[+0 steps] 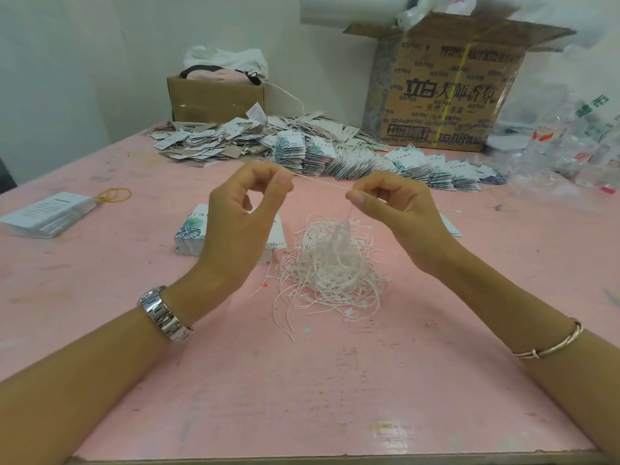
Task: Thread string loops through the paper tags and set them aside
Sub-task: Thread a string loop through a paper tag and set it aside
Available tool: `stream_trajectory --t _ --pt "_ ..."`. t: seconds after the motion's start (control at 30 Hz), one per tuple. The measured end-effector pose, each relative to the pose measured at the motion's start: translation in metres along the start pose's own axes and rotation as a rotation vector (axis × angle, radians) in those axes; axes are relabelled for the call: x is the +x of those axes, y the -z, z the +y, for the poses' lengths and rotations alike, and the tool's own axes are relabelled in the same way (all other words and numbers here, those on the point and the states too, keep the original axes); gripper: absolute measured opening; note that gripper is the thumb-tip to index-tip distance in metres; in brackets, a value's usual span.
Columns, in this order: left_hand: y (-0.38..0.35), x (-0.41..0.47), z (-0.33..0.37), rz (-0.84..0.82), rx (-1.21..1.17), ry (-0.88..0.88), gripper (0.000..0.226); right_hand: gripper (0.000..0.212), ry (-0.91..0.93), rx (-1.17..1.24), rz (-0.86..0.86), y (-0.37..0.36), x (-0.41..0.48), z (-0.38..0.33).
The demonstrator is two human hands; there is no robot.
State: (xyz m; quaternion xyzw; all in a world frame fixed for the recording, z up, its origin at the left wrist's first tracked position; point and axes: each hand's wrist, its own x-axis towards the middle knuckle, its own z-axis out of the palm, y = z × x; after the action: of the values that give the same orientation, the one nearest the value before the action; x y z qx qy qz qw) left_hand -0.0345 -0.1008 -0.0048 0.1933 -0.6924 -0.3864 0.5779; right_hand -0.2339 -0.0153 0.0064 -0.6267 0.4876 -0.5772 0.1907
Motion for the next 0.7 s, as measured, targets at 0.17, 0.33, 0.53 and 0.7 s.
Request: stream_trajectory --t 0.17,0.33,0.53,0.7 --pt "-0.001 0.0 -0.003 -0.037 -0.085 0.102 0.009 0.011 -0.111 -0.242 -0.116 0.004 -0.002 0.006" --pt "-0.004 -0.004 -0.008 -0.149 -0.082 0.146 0.017 0.005 -0.174 -0.234 -0.094 0.003 -0.001 0.003" --pt "-0.003 -0.003 -0.008 -0.141 -0.106 0.172 0.015 0.014 -0.13 0.163 0.186 0.014 0.005 -0.021" --pt "-0.003 -0.003 -0.007 -0.224 -0.142 0.221 0.019 0.016 -0.214 0.192 0.142 0.01 0.006 -0.02"
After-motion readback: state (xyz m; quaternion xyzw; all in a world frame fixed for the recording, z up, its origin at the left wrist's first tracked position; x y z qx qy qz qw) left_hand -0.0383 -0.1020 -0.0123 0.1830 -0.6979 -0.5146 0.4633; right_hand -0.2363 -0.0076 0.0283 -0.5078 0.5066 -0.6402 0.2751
